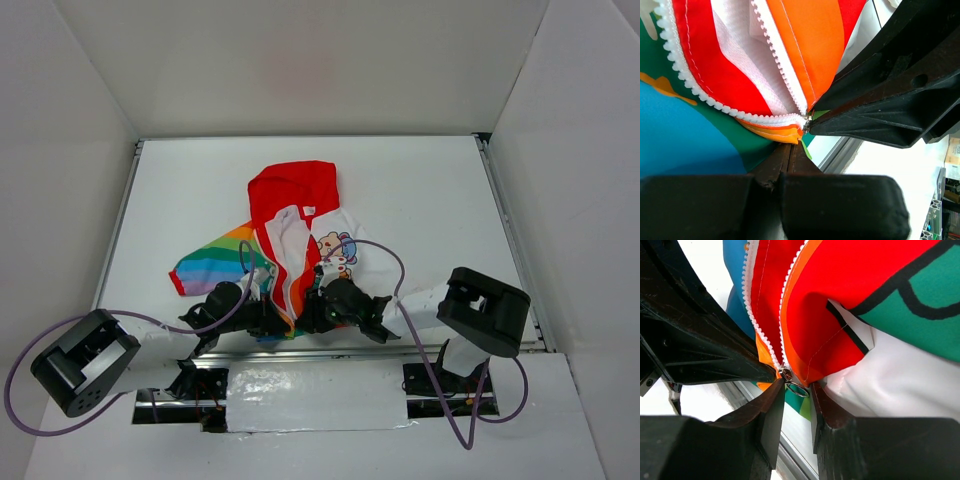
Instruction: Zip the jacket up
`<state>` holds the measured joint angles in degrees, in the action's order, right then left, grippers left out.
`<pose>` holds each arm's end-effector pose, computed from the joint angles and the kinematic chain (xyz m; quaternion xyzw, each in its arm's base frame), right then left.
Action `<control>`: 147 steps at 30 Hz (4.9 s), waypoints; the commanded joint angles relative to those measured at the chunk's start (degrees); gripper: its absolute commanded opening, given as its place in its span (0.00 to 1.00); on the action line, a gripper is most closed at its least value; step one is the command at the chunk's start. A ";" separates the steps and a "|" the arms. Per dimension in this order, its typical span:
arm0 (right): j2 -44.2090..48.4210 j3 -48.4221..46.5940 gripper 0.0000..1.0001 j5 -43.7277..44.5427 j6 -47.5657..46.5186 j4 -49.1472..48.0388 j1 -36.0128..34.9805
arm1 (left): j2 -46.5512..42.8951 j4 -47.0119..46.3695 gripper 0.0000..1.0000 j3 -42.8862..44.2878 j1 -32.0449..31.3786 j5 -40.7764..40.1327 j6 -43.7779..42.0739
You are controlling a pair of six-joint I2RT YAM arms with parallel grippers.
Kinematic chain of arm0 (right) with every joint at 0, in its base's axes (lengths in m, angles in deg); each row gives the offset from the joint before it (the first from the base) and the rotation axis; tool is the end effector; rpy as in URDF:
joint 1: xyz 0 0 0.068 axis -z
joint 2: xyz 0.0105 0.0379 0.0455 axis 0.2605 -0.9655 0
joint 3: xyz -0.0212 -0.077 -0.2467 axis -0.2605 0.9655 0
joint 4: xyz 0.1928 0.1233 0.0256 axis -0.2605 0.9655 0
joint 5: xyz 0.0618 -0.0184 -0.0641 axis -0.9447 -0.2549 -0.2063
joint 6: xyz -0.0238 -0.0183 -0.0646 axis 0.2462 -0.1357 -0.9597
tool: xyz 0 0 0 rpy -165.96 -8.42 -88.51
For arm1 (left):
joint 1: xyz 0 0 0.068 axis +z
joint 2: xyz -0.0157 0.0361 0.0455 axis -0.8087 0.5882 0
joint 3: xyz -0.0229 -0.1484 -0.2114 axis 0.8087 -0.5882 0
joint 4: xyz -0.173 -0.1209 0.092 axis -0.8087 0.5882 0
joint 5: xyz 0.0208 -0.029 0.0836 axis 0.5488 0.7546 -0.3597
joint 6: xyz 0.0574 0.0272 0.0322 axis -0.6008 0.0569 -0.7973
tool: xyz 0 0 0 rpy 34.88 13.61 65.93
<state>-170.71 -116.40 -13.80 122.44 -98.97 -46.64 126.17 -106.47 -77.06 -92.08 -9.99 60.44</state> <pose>0.1298 0.2469 0.1281 -0.1474 0.8680 0.3891 0.2709 0.1356 -0.1333 0.1228 0.0313 0.8465 -0.4593 0.2675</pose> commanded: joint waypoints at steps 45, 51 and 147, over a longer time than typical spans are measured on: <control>2.06 1.89 0.37 -2.11 3.80 -1.71 -2.60 | 1.51 -1.72 0.00 3.90 -1.00 0.85 -0.93; 1.53 2.68 0.33 -2.64 5.03 -3.02 -2.69 | 1.78 -1.89 0.00 3.99 -1.09 0.85 -0.93; 5.40 -7.69 0.00 -16.96 23.84 5.15 11.37 | 0.90 -4.18 0.00 3.64 -6.27 0.59 -4.09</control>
<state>-165.31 -120.77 -28.49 143.86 -86.51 -37.00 126.37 -111.13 -74.78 -96.40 -11.67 58.62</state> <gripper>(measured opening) 0.010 0.037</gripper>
